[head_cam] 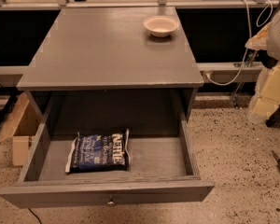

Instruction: Pick blue chip bag from top drawer and place on counter

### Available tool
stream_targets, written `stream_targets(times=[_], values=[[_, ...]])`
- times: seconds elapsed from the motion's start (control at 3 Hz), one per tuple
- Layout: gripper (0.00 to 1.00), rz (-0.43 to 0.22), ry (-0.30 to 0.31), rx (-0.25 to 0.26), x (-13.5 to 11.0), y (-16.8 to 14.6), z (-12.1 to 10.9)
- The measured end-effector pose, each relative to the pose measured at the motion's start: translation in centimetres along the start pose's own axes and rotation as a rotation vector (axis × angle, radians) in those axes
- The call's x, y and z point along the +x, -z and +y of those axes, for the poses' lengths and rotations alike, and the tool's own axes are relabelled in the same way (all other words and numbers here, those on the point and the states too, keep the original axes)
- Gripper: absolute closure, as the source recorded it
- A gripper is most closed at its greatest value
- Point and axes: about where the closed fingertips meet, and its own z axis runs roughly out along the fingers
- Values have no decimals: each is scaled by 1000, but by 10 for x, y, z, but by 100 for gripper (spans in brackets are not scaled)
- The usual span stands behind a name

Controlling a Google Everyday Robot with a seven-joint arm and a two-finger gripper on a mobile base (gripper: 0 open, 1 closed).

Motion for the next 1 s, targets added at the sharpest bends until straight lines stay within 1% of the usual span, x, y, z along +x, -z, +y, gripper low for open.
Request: stream_targets(times=[0.33, 0.67, 1.0], values=[[0, 0, 0, 0, 0, 0, 0], [0, -61, -42, 4, -10, -6, 2], [0, -169, -83, -33, -56, -37, -3]])
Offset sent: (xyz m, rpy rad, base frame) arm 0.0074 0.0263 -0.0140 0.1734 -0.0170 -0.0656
